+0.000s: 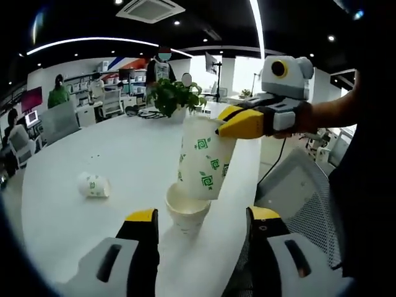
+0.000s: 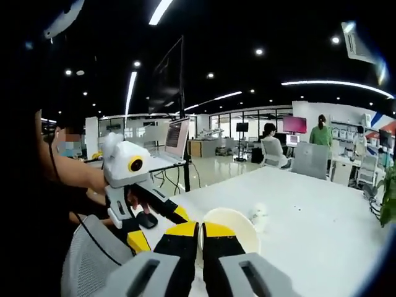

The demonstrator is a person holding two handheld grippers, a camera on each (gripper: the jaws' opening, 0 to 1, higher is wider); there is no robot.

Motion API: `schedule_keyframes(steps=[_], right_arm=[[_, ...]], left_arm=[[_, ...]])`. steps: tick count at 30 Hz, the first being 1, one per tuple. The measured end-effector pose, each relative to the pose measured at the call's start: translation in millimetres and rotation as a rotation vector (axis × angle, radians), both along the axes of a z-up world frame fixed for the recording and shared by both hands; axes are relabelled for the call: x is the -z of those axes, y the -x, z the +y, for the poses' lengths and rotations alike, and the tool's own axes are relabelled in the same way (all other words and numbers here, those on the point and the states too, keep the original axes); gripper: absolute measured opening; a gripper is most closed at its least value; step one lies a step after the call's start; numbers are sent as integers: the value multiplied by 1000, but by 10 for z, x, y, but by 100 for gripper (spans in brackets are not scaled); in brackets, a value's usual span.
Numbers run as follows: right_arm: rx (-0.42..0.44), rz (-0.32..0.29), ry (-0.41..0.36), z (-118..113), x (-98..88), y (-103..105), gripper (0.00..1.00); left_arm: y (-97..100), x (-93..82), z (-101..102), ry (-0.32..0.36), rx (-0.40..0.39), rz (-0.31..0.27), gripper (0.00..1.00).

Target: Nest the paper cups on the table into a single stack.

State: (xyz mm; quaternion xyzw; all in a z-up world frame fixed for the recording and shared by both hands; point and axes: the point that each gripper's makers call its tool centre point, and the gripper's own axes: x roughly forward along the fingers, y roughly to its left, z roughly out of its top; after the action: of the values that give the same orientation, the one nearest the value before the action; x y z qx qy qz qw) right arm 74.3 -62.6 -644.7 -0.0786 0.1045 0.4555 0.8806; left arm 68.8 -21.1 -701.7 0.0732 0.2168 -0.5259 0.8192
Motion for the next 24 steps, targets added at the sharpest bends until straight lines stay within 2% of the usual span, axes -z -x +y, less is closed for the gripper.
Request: schedule_keyframes(steps=[5, 10, 16, 17, 24], right_arm=[[1, -27, 95, 4, 136, -49, 0], [-8, -24, 121, 35, 227, -82, 0], [-25, -22, 190, 70, 422, -135, 0], [-31, -37, 209, 76, 449, -142, 0], [-73, -31, 253, 156, 614, -114, 0]], left_arm=[[-3, -26, 40, 20, -37, -2, 65], [-3, 23, 118, 28, -70, -3, 69], [40, 45, 145, 34, -93, 9, 67], [48, 44, 146, 36, -99, 9, 67], [76, 77, 199, 26, -118, 14, 66]])
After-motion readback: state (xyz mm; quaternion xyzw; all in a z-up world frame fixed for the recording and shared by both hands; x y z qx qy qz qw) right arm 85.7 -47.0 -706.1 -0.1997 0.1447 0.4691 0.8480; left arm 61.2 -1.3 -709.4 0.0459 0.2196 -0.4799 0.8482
